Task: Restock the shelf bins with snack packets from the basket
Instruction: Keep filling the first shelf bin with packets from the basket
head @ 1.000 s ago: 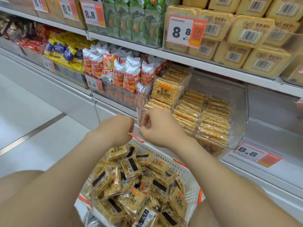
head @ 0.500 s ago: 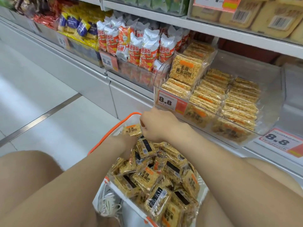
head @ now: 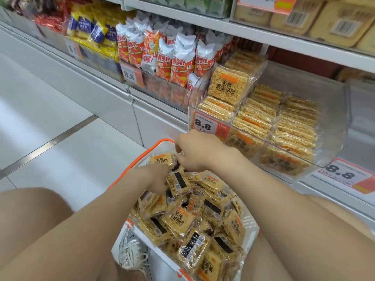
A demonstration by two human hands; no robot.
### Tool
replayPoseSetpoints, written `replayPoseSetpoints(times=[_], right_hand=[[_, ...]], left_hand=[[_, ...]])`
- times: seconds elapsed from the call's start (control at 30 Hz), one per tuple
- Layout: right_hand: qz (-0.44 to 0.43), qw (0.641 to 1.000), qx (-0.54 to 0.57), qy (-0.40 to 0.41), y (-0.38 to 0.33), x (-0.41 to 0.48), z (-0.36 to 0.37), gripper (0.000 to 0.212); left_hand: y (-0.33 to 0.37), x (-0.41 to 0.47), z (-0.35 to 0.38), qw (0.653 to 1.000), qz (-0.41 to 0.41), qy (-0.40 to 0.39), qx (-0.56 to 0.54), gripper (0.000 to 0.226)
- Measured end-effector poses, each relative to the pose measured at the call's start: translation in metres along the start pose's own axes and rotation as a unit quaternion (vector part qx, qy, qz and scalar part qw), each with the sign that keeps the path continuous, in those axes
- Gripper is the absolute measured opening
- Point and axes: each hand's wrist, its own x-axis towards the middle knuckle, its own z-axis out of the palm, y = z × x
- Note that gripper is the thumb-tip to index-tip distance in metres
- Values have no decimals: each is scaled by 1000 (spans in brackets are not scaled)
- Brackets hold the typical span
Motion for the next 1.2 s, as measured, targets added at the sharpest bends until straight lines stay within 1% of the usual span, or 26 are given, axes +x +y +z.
replayPoseSetpoints(times=[0.1, 0.17, 0.2, 0.23, 0.27, 0.3, 0.37, 0.4, 0.43, 0.47, 0.5, 0.57, 0.63, 0.7, 0.73, 0.8, 0.83, 0.9, 0.97, 1.03, 1.1, 1.2], right_hand=[[14, 1000, 5, 2, 7, -5, -8, 22], [23, 1000, 15, 6, 12, -10, -14, 22], [28, 999, 20, 9, 14, -13, -17, 23], [34, 999, 25, 14, 18, -16, -19, 26], [37, 999, 30, 21, 23, -19, -22, 30], [41, 998, 36, 28, 27, -22, -25, 32], [39, 996, 67, 46, 35, -28, -31, 24], [30, 994, 94, 51, 38, -31, -34, 21], [18, 991, 122, 57, 40, -34, -37, 23], [7, 987, 148, 57, 41, -38, -40, 27], [-2, 983, 172, 58, 42, -42, -42, 30], [-13, 977, 205, 64, 45, -48, -45, 29], [-15, 972, 221, 80, 48, -55, -48, 28], [4, 968, 233, 99, 54, -60, -53, 23], [21, 963, 246, 105, 58, -63, -54, 20], [61, 945, 291, 137, 65, -67, -57, 14], [86, 931, 312, 167, 69, -68, -58, 13], [137, 897, 353, 227, 73, -69, -59, 13], [174, 862, 397, 262, 76, -70, -59, 12], [191, 842, 429, 263, 79, -69, -59, 10], [195, 841, 436, 254, 81, -69, -59, 11], [197, 844, 439, 236, 84, -68, -59, 20]], left_hand=[[4, -7, -14, 995, 28, 27, -94, 39], [8, -14, -23, 979, 52, 73, -182, 33], [10, -19, -28, 964, 69, 92, -239, 32], [13, -24, -34, 942, 85, 101, -310, 33], [16, -29, -40, 911, 101, 99, -387, 36], [19, -35, -45, 875, 119, 90, -460, 39], [26, -46, -54, 793, 159, 60, -585, 48], [29, -50, -58, 752, 177, 46, -633, 51], [33, -55, -61, 719, 192, 35, -668, 54], [37, -60, -65, 694, 206, 30, -689, 55], [41, -66, -69, 678, 219, 29, -701, 54], [47, -73, -75, 667, 238, 36, -705, 50], [51, -76, -80, 669, 241, 56, -701, 50], [55, -77, -85, 692, 229, 89, -679, 46], [57, -77, -88, 708, 218, 112, -662, 38], [60, -79, -95, 745, 186, 186, -613, 24], [62, -79, -98, 747, 168, 228, -601, 21], [66, -75, -103, 717, 141, 273, -626, 20], [70, -71, -107, 686, 127, 280, -660, 20], [74, -67, -110, 683, 124, 286, -661, 22], [78, -64, -113, 687, 126, 294, -652, 25], [78, -58, -116, 696, 115, 304, -640, 27]])
